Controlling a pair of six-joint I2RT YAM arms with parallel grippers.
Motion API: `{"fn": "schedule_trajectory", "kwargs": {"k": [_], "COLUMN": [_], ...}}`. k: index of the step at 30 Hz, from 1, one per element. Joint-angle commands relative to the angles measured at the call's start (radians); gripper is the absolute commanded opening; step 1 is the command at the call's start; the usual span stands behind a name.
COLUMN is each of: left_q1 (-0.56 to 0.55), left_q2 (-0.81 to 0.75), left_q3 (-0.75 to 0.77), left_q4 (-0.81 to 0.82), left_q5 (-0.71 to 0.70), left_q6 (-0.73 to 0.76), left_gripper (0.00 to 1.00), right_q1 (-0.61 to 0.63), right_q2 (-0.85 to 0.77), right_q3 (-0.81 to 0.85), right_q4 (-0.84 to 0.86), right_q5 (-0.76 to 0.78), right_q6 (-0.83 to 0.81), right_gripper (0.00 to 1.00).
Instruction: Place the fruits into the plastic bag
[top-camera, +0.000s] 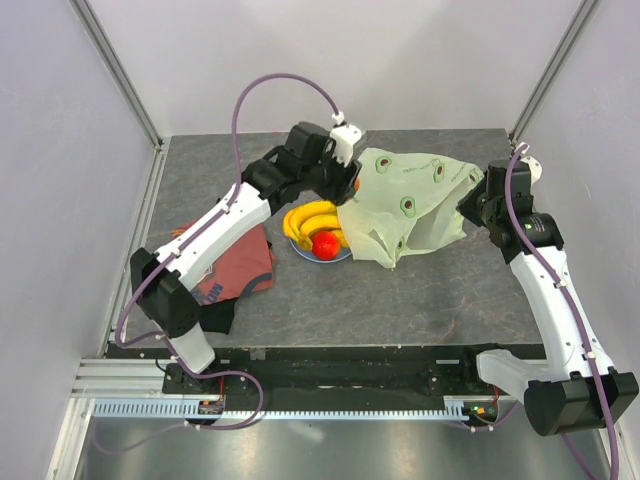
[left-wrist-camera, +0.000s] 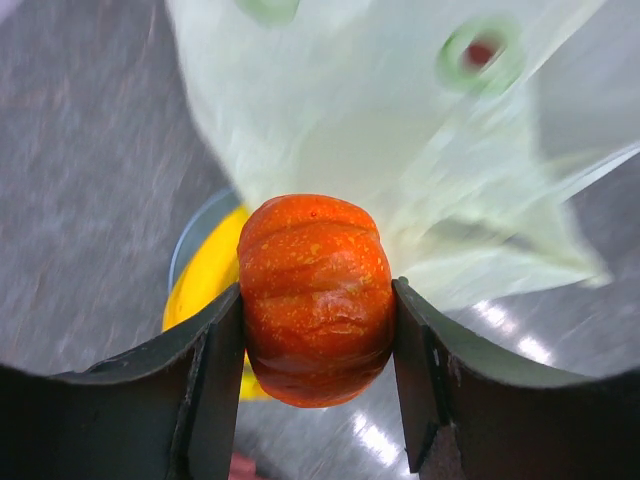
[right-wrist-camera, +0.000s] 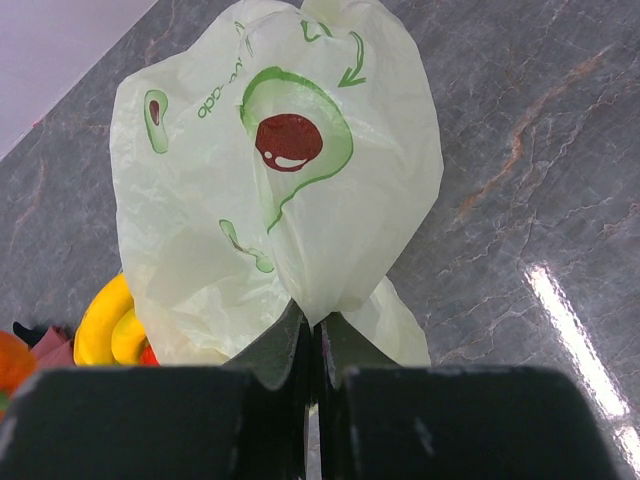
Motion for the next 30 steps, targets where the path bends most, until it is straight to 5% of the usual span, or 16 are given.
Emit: {"fn": "schedule_trajectory", "kwargs": {"k": [1, 8, 13, 30], "left_q1": [-0.033, -0.101, -0.155, -0.17], "left_q2": [0.057, 0.215, 0.302, 0.408], "left_q3": [0.227, 0.309, 0.314, 0.377], "left_q4": [0.071, 0.219, 0.243, 0.128], "left_q5": [0.23, 0.555, 0.646, 0.438], "left_q6": [-0.16, -0.375, -0.454, -0.384], "left_gripper": [0.43, 0.43, 0.43, 0.43], "right_q1": [-0.004, -0.004, -0.002, -0.002], "right_q2": [-0.02, -0.029, -0.035, -0.057], "right_q3": [0.022, 0.034, 0.055, 0.083], "right_q4": [0.031, 0.026, 0.025, 0.028], "right_q5": [-0.016, -0.031, -0.033, -0.095], "right_q6": [-0.011, 0.001, 0.008, 0.009], "right_gripper": [0.07, 0.07, 0.06, 0.07]}}
